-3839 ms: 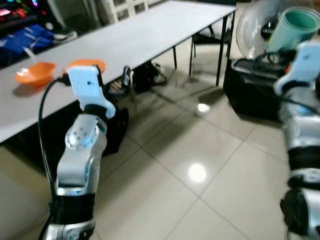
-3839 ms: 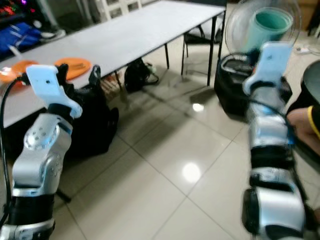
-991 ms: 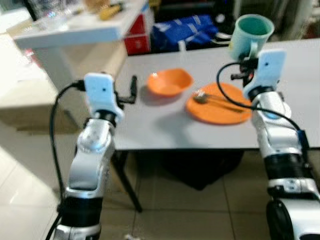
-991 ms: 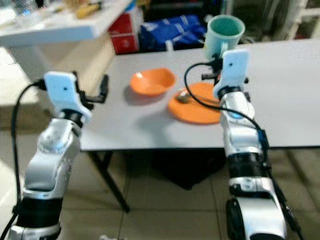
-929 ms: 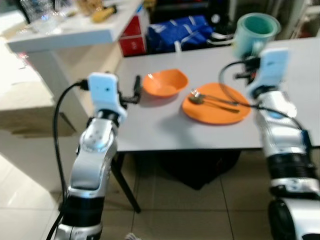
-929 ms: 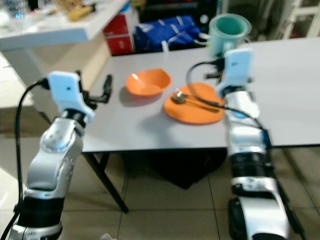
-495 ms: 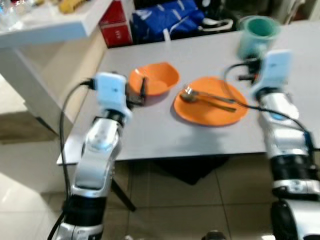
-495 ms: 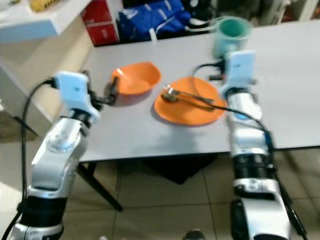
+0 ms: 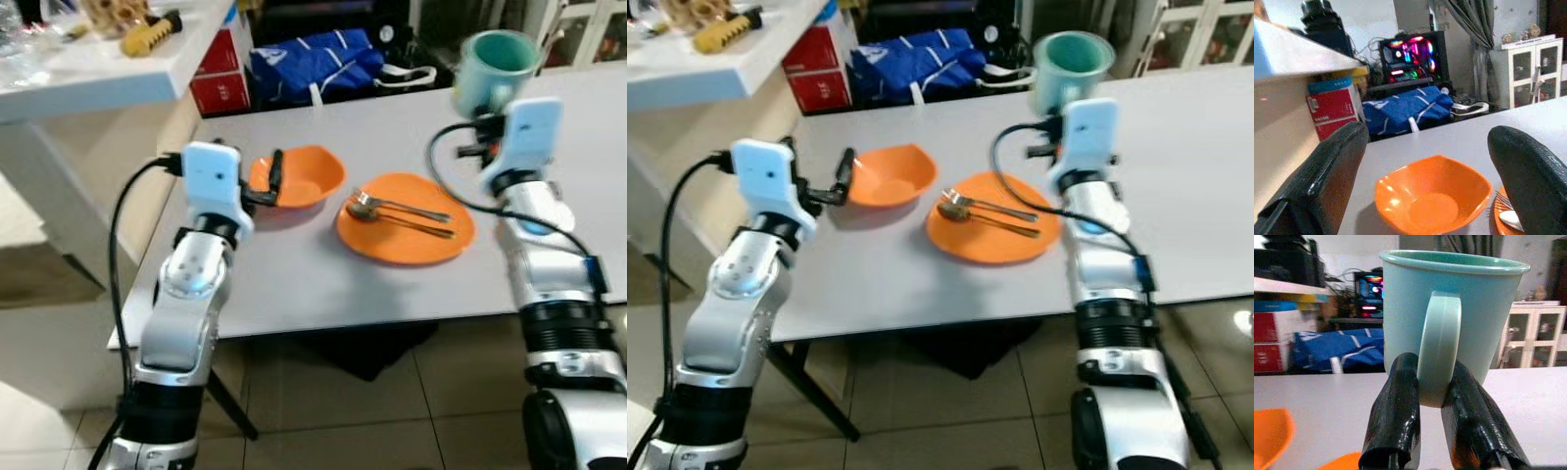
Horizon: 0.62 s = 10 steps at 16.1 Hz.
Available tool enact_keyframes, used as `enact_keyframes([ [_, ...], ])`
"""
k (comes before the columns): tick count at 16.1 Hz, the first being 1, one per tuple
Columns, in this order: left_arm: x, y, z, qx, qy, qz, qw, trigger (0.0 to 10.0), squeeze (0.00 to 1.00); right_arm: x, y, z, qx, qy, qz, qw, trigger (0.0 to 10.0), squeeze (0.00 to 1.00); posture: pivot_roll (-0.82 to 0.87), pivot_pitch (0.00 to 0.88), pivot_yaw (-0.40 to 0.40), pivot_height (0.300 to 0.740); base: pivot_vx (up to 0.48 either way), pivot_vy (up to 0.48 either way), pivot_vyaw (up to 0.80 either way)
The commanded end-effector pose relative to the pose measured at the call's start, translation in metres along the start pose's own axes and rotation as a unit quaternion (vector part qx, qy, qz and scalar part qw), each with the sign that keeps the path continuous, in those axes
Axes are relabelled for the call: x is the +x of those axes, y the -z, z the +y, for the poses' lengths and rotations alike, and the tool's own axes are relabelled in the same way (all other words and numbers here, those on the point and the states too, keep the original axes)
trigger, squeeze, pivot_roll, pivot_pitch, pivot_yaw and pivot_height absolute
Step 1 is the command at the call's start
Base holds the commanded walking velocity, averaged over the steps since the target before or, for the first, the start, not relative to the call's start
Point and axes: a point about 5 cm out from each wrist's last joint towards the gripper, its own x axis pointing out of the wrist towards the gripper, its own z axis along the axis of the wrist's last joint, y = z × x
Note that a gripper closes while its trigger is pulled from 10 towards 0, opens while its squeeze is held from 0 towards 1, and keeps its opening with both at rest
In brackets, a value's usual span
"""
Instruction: Setting the table
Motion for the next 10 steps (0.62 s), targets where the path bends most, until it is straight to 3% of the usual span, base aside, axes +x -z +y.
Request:
enact_keyframes([
  [1,0.0007,-0.0019,0.0075,0.004,-0.009,-0.002,1.0,10.0,0.0,0.0019,-0.0045,0.013,0.003,-0.02,-0.01,1.0,10.0,0.0,-0.17,0.0,0.148,0.74,0.48,0.0,0.0],
  [7,0.001,0.0003,0.0027,0.014,0.002,0.006,1.0,10.0,0.0,0.0007,-0.0033,0.0137,0.002,-0.019,-0.008,1.0,10.0,0.0,-0.17,0.0,0.153,0.74,0.474,0.0,0.0],
  [10,-0.0005,-0.0005,0.0022,0.01,0.003,0.002,1.0,10.0,0.0,0.0036,-0.0056,0.0226,0.007,-0.034,-0.008,0.999,10.0,0.0,-0.17,0.0,0.156,0.74,0.0,0.0,0.0],
])
